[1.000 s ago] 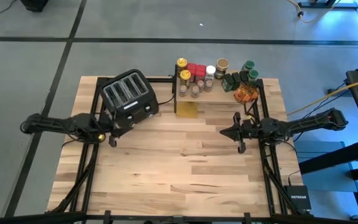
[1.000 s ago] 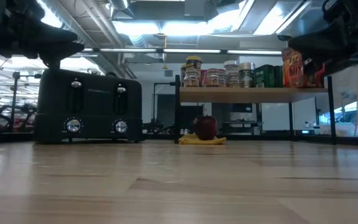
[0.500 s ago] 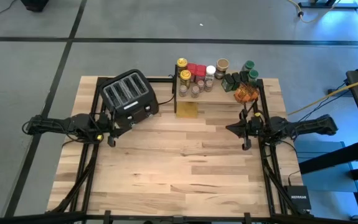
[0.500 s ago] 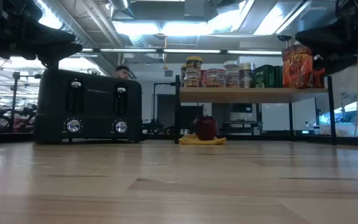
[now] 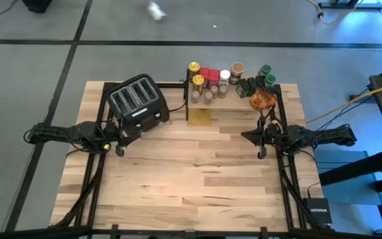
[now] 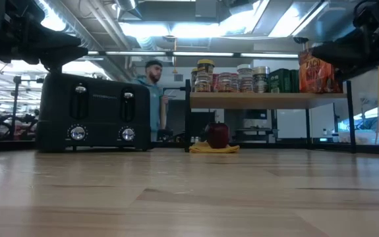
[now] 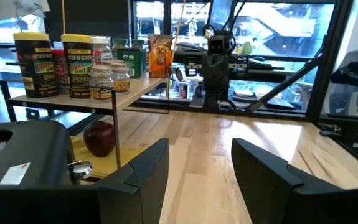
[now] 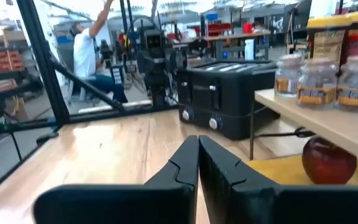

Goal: Shelf spices
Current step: Return to Home Position

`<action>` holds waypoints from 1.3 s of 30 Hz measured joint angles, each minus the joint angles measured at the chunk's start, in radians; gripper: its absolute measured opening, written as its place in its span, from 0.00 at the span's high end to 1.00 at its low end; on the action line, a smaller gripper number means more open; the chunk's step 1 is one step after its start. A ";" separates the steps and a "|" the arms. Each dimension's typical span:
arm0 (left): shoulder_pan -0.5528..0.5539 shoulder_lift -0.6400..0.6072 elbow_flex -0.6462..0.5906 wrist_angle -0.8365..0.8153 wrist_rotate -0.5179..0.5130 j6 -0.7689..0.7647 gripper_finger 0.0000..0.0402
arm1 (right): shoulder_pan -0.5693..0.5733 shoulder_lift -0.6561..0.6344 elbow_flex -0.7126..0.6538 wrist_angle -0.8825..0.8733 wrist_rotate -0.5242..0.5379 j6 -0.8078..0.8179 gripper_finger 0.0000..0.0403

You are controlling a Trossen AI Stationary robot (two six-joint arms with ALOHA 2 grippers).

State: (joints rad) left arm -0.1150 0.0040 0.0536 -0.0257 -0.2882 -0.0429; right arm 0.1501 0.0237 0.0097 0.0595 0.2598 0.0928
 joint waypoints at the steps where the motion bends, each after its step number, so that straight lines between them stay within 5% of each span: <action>1: 0.000 0.000 0.000 0.001 0.000 0.006 0.58 | 0.000 0.004 0.000 -0.001 -0.001 0.000 0.96; 19: 0.008 0.002 -0.044 0.075 0.064 0.048 0.58 | 0.000 0.013 0.000 0.000 -0.002 0.000 0.96; 27: 0.008 0.005 -0.045 0.064 0.067 0.238 0.58 | 0.000 0.013 0.000 0.000 -0.002 0.000 0.96; 39: 0.008 0.005 -0.045 0.067 0.064 0.223 0.58 | 0.000 0.013 0.000 -0.001 -0.002 -0.001 0.96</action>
State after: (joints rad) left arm -0.1074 0.0090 0.0082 0.0417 -0.2241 0.1804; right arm 0.1501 0.0372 0.0097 0.0589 0.2577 0.0921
